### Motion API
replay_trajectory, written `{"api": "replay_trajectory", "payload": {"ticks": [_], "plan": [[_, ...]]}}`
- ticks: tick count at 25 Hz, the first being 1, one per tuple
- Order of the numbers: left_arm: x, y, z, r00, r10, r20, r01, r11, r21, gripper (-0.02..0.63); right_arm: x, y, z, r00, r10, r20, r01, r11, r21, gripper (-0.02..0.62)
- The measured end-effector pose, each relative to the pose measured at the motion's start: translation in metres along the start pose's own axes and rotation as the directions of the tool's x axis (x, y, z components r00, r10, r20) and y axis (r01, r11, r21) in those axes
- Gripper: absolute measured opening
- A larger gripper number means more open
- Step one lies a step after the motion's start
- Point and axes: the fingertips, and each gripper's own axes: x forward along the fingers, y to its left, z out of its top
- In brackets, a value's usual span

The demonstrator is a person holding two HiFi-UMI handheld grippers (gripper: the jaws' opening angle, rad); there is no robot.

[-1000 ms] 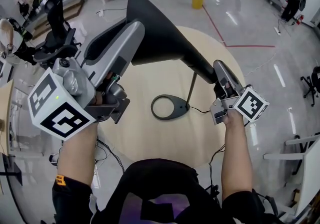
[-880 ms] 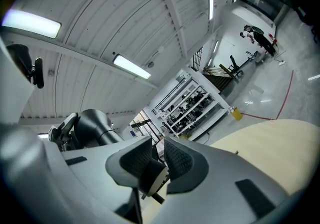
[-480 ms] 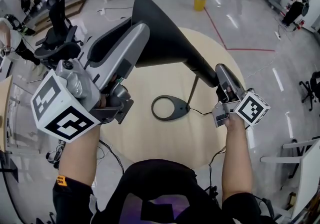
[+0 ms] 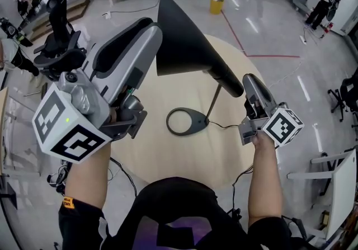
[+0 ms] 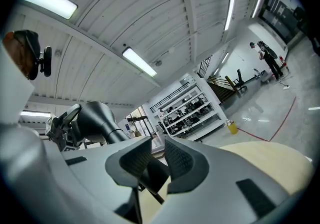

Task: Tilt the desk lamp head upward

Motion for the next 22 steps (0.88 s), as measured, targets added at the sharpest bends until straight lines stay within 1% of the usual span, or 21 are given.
{"api": "replay_trajectory", "payload": {"ticks": [3,6,8,10,13,15,17,20,22], "plan": [[-0.007,0.007,0.007,0.999,0.032,0.038,-0.031,0.999,-0.005,0.106,-0.009,0.004,0.005,1.0,-0.011,0.009,0.011,0.999,-0.035,0.089],[-0.027,0.019,0.015,0.995,0.068,0.067,-0.069,0.998,0.001,0.106,-0.013,0.017,0.005,0.999,-0.029,0.013,0.03,0.997,-0.077,0.089],[-0.044,0.028,0.014,0.993,0.095,0.065,-0.096,0.995,0.006,0.106,-0.015,0.027,0.004,0.998,-0.056,0.02,0.058,0.991,-0.121,0.089],[-0.06,0.038,0.003,0.991,0.128,0.042,-0.129,0.992,0.012,0.106,-0.018,0.034,0.003,0.994,-0.107,0.035,0.112,0.975,-0.191,0.089],[-0.084,0.048,-0.031,0.983,0.178,-0.036,-0.177,0.983,0.044,0.106,-0.025,0.047,-0.002,0.98,-0.19,0.066,0.201,0.929,-0.311,0.087],[-0.1,0.052,-0.061,0.973,0.206,-0.101,-0.2,0.978,0.062,0.104,-0.028,0.06,-0.012,0.97,-0.232,0.073,0.242,0.897,-0.37,0.087],[-0.113,0.053,-0.094,0.961,0.221,-0.166,-0.216,0.975,0.047,0.104,-0.03,0.071,-0.025,0.961,-0.268,0.066,0.27,0.868,-0.417,0.087],[-0.132,0.049,-0.15,0.938,0.23,-0.261,-0.237,0.971,0.001,0.104,-0.032,0.084,-0.05,0.944,-0.324,0.057,0.313,0.83,-0.462,0.086],[-0.146,0.045,-0.185,0.92,0.226,-0.321,-0.244,0.97,-0.019,0.104,-0.033,0.088,-0.07,0.93,-0.363,0.051,0.344,0.817,-0.464,0.046]]}}
